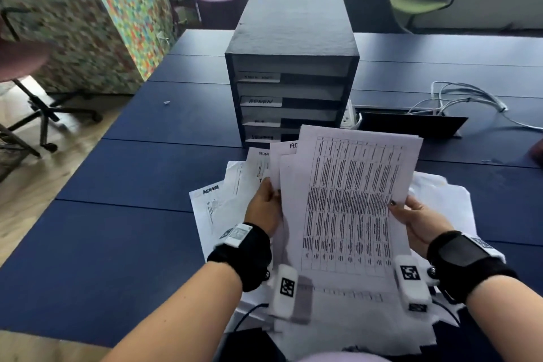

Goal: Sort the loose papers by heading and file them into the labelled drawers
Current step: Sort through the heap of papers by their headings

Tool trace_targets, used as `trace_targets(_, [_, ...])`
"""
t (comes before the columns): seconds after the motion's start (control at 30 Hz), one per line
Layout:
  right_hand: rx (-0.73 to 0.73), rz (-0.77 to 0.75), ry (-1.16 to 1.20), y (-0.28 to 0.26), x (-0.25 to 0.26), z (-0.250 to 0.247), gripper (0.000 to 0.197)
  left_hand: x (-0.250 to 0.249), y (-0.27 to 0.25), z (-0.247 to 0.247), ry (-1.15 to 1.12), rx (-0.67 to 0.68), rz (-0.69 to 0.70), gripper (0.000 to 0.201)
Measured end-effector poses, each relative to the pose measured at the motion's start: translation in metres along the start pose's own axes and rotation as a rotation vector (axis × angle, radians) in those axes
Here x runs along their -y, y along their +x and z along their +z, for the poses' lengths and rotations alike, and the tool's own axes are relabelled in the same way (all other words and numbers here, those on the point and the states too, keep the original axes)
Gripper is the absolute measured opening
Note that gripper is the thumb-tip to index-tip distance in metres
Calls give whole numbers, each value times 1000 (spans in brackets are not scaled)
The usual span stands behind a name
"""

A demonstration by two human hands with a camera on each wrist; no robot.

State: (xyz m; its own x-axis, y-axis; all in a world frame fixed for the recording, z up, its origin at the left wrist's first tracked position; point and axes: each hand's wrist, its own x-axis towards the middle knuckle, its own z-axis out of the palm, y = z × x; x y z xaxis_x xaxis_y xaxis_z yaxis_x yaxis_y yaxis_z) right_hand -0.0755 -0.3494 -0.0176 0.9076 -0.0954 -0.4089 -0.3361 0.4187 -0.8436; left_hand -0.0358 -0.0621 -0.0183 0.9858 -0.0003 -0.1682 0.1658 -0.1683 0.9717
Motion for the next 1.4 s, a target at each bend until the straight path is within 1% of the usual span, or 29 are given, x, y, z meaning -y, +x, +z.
trace_targets(0.03, [-26, 22, -8, -1, -1, 1, 69, 2, -2, -2, 16, 43, -22, 26])
trace_targets(0.07, [-57, 41, -16, -3, -2, 3, 54, 2, -4, -3, 15, 97, -54, 29])
trace_targets(0.1, [-92, 59, -23, -4, -4, 4, 34, 5, -4, -6, 12, 150, -102, 31])
trace_targets(0.13, [-124, 74, -55, -2, -7, 2, 24, 5, -4, -8, 22, 182, -141, 30])
trace_targets(0.17, [-142, 100, -92, -1, -10, 1, 25, 6, -3, -13, 39, 179, -160, 26])
trace_targets(0.2, [-156, 120, -137, 0, -12, 0, 27, 7, 0, -19, 60, 135, -166, 23])
trace_targets(0.23, [-165, 132, -183, -1, -14, 1, 28, 8, 4, -28, 69, 51, -164, 19])
trace_targets(0.27, [-196, 138, -223, 0, -16, 1, 32, 10, 8, -39, 130, -70, -168, 16])
trace_targets(0.3, [-224, 146, -259, -3, -16, 4, 36, 14, 13, -51, 235, -214, -179, 17])
trace_targets(0.33, [-259, 147, -288, -4, -16, 6, 39, 19, 17, -65, 343, -348, -226, 22])
trace_targets(0.37, [-274, 140, -301, -6, -15, 9, 41, 25, 20, -79, 401, -451, -307, 27])
trace_targets(0.4, [-277, 143, -305, -6, -15, 10, 42, 29, 20, -92, 429, -520, -407, 32])
trace_targets(0.43, [-271, 140, -296, -8, -14, 13, 43, 36, 21, -103, 443, -559, -492, 36])
trace_targets(0.47, [-274, 147, -294, -9, -13, 15, 44, 38, 20, -113, 435, -582, -548, 40])
trace_targets(0.53, [-268, 162, -347, -8, -13, 14, 40, 45, 21, -124, 390, -617, -596, 47])
trace_targets(0.6, [-245, 170, -439, -1, -18, 10, 25, 43, 25, -127, 289, -626, -612, 47])
trace_targets(0.63, [-221, 164, -483, 0, -20, 10, 22, 41, 27, -127, 252, -614, -615, 46])
trace_targets(0.73, [-218, 127, -566, 3, -24, 8, 31, 34, 28, -124, 252, -521, -627, 47])
trace_targets(0.8, [-197, 135, -584, 2, -25, 7, 30, 37, 28, -125, 262, -495, -551, 37])
trace_targets(0.87, [-181, 160, -571, 2, -26, 4, 28, 39, 27, -125, 235, -559, -463, 20])
trace_targets(0.93, [-181, 167, -564, 1, -26, 4, 26, 37, 25, -124, 240, -628, -396, 11])
trace_targets(1.03, [-193, 175, -553, 1, -26, 4, 27, 19, 24, -121, 224, -664, -269, 10])
trace_targets(1.17, [-195, 213, -488, 2, -27, 1, 26, -19, 23, -122, 258, -674, -56, 12])
trace_targets(1.27, [-191, 202, -453, 4, -30, -3, 30, -51, 27, -127, 288, -694, 93, 13])
trace_targets(1.33, [-184, 186, -439, 4, -31, -3, 32, -75, 24, -127, 300, -689, 227, 10])
trace_targets(1.4, [-192, 149, -418, 4, -31, -4, 32, -98, 20, -127, 312, -695, 373, 13])
